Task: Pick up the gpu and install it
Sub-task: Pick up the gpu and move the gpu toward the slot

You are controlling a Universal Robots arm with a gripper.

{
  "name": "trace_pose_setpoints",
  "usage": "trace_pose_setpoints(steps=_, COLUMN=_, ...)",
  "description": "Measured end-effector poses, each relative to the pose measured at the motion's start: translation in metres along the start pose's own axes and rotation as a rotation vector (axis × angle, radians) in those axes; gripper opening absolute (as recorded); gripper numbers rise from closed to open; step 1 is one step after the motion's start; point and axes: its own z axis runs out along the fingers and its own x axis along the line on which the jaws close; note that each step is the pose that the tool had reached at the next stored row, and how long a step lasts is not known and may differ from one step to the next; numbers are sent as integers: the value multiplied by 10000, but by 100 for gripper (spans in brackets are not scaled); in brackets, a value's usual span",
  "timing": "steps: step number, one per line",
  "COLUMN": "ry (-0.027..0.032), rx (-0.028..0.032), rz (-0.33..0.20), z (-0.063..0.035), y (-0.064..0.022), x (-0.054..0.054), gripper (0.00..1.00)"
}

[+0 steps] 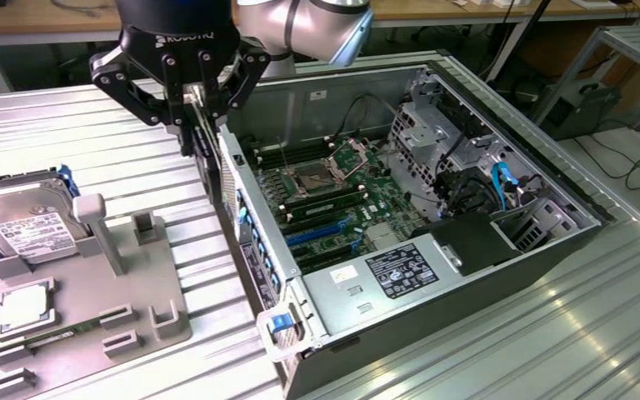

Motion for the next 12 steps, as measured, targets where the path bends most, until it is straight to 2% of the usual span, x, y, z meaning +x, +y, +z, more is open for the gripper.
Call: trace_pose_setpoints(steps=12, ry=0, rx=0, rz=0, z=7, y=-4, x=-154, gripper=28)
